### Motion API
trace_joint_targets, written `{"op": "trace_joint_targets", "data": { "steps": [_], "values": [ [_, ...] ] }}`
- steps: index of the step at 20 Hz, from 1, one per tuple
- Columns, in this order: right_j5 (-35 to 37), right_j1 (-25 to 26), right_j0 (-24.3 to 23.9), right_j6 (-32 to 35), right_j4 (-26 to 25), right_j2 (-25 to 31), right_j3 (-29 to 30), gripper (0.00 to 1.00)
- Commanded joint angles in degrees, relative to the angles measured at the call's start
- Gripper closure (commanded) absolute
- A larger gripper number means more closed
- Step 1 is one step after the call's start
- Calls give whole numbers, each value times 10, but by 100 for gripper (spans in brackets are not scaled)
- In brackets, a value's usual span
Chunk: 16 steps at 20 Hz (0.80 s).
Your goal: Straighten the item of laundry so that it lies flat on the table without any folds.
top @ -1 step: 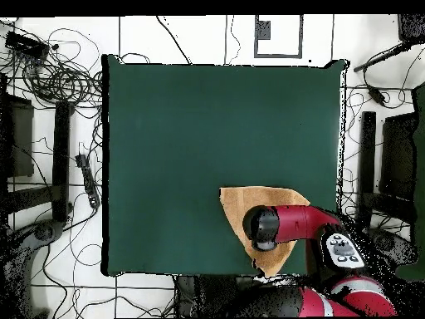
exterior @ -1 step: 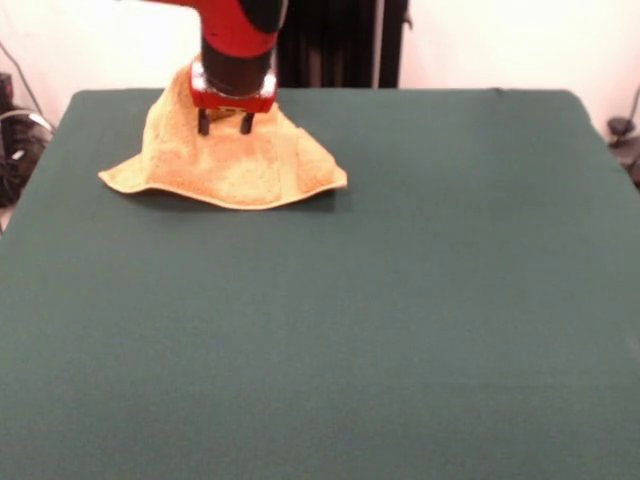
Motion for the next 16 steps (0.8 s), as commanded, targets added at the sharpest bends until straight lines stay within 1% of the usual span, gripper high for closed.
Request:
{"op": "trace_joint_targets", "data": {
  "steps": [1, 4, 6, 8, 9, 12, 16],
  "values": [
    [-159, 184, -13, 19, -8, 99, -126, 0],
    [-158, 181, -11, 34, -2, 106, -121, 0],
    [-171, 184, 6, 53, -3, 101, -125, 0],
    [-176, 182, 37, 88, 1, 87, -135, 0],
    [-173, 180, 44, 102, 10, 86, -137, 0],
    [-162, 170, 46, 127, 51, 98, -132, 0],
    [-165, 164, 45, 145, 82, 105, -125, 0]
  ]
}}
